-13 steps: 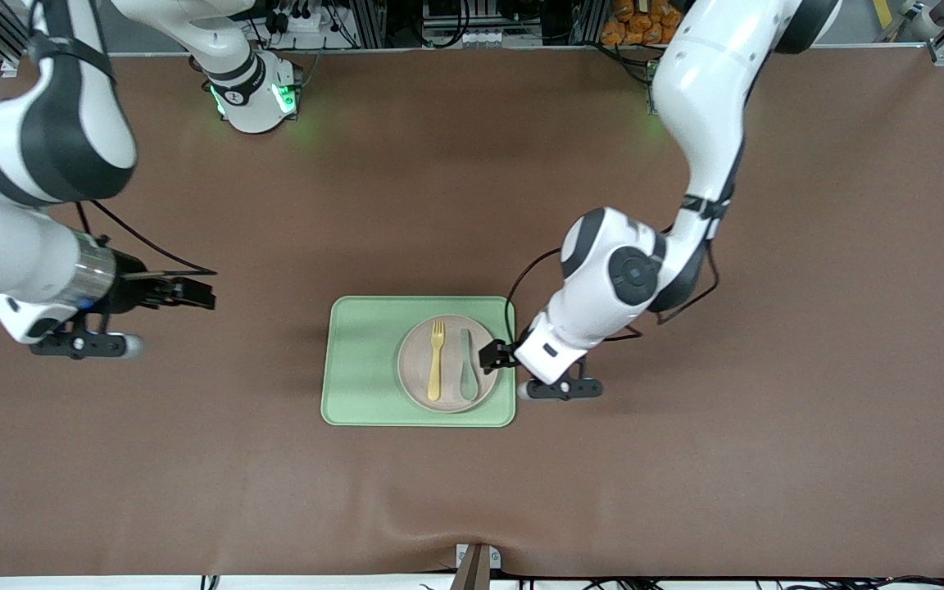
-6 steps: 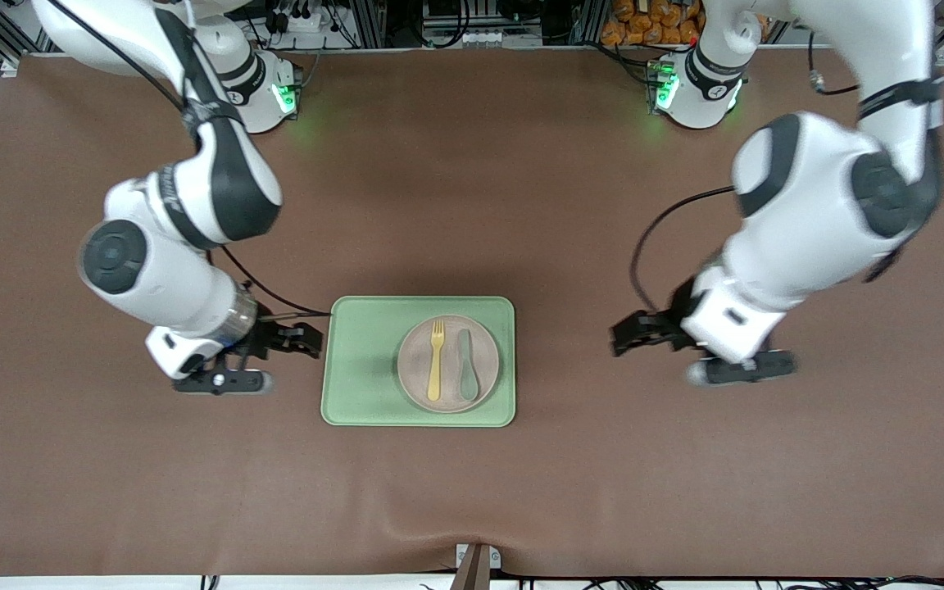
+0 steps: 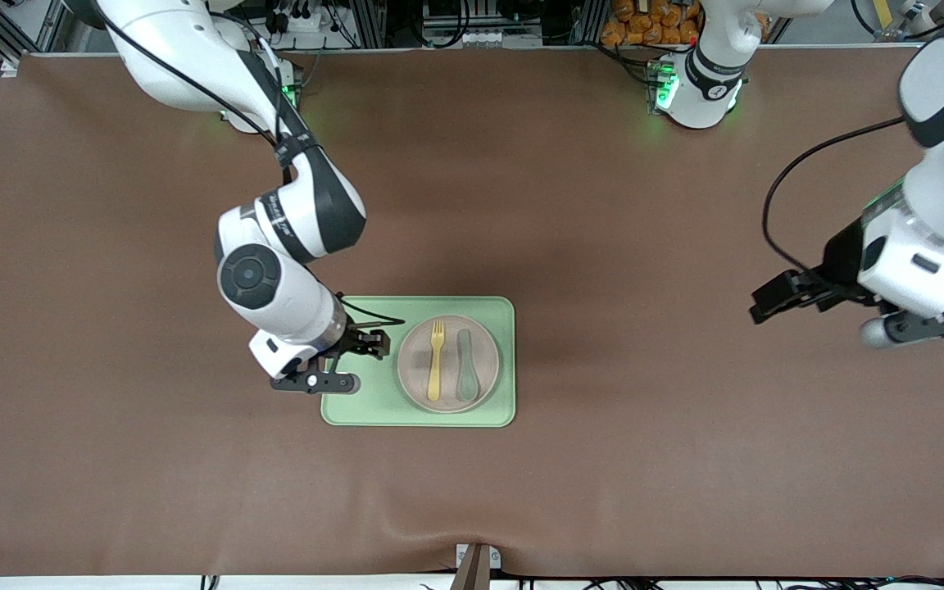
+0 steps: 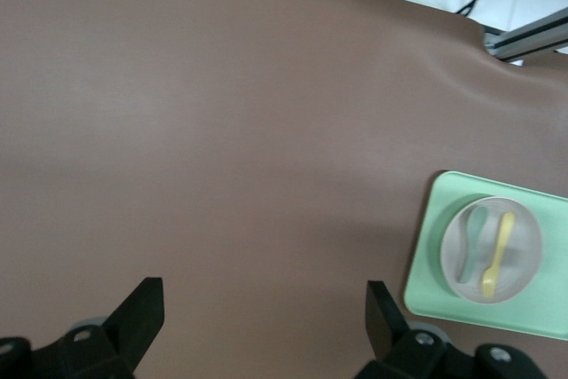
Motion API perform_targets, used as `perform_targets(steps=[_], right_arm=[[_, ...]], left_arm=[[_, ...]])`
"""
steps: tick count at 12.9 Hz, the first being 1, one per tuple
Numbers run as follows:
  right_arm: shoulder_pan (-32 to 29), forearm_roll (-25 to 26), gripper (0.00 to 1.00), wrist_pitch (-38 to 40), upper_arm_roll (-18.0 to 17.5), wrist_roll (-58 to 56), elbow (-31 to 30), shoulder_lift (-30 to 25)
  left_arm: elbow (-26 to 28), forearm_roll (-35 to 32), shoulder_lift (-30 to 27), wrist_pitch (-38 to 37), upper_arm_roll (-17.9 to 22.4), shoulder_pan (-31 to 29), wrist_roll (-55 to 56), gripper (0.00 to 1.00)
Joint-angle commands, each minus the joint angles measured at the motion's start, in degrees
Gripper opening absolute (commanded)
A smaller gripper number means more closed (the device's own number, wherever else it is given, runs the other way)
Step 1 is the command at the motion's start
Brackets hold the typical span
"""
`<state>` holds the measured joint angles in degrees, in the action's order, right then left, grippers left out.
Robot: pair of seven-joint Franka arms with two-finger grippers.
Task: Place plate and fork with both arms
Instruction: 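Lower the right gripper onto the yellow fork on the plate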
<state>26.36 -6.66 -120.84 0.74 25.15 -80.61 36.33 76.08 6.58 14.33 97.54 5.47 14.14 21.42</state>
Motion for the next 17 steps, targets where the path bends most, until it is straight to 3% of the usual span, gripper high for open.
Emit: perform_targets(steps=[1,2,5,8,17], right_arm=[[1.50,0.95,0.76,-2.99,0.49,2.70,2.83,4.09],[1.94,1.12,0.71,-3.70,0.49,3.84,2.92,4.97],[4.04,1.12,0.69,-9.58,0.49,6.05,3.00,8.74],[6.15,1.21,0.58,-9.86,0.58,7.44,5.81,12.17],[8.35,1.83,0.51,-10.73,0.84,9.65,6.78,15.08]], left_arm=[[1.71,-1.57,-2.99,-3.83,-0.72,-2.80,-0.15,1.00],[1.79,-1.57,-3.16,-4.89,-0.64,-2.98,-0.07,1.00],[1.88,-2.71,-3.43,-6.39,-0.63,-3.16,-0.07,1.00],[2.76,-2.80,-5.35,-7.80,-0.72,-3.16,-0.33,1.00],[12.34,-4.02,-14.94,-7.80,-1.07,-3.16,-1.91,1.00]])
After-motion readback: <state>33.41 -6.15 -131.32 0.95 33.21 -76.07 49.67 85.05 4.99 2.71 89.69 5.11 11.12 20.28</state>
